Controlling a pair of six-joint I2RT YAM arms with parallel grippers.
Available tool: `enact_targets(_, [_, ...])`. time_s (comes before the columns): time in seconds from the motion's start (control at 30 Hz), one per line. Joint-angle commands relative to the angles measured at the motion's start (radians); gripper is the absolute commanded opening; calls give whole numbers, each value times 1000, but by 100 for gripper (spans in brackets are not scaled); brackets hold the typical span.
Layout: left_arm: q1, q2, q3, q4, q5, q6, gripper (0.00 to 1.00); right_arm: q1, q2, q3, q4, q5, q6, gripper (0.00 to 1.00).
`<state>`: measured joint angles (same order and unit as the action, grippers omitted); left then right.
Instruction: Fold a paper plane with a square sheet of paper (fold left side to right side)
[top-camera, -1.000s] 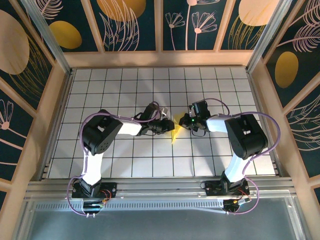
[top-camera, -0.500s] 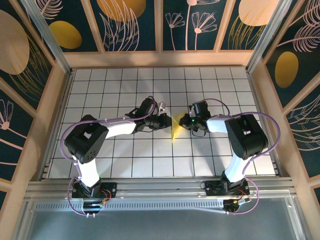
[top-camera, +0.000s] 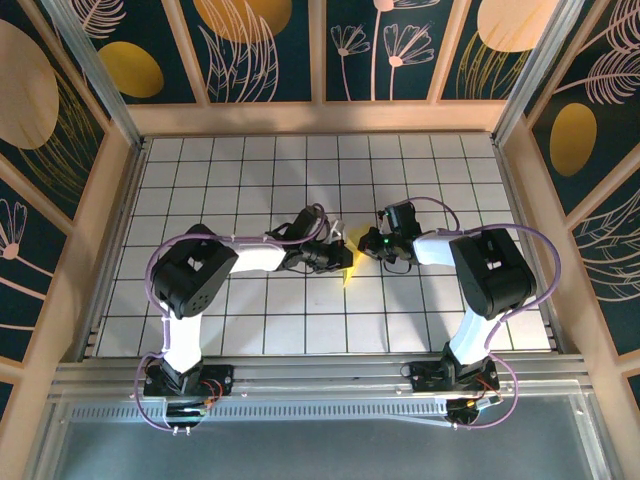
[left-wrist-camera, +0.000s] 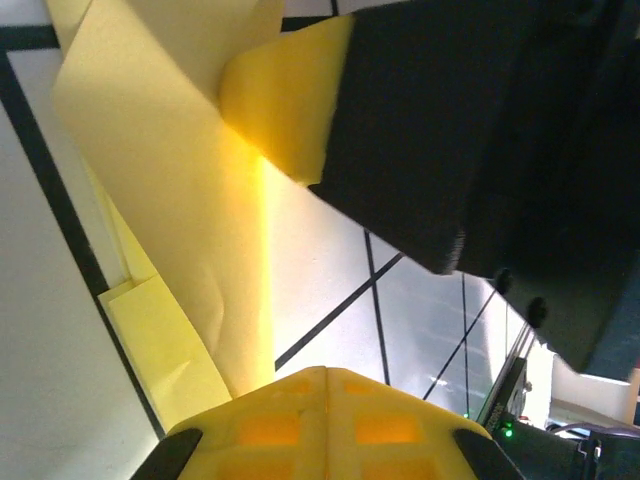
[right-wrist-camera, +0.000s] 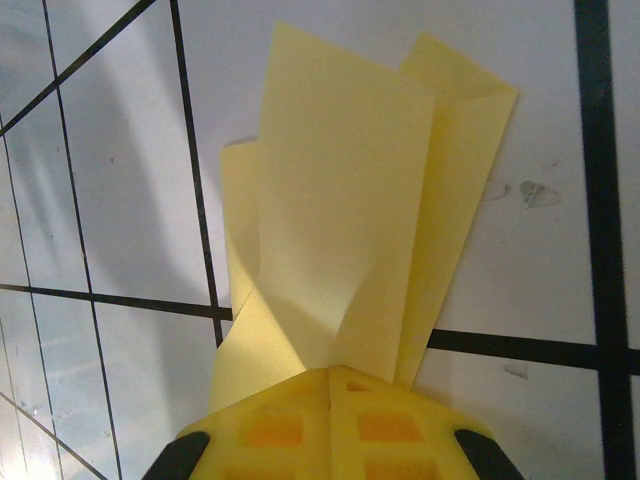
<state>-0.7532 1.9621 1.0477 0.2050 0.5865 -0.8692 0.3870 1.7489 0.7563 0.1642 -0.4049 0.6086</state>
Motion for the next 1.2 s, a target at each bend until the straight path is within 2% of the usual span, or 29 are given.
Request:
enact_targets(0.0, [-6,30,0,-24,1,-10,6,7,10,-25,-102,15,-20,0])
enact_targets(0.77, [-20,78,-26,-32,-41,-7,5,7,5,-12,-119,14,-30,0])
enact_targets(1.17, [-32,84,-15,-115,-128,16,0,-3,-124,44,-115,-40,-90,0])
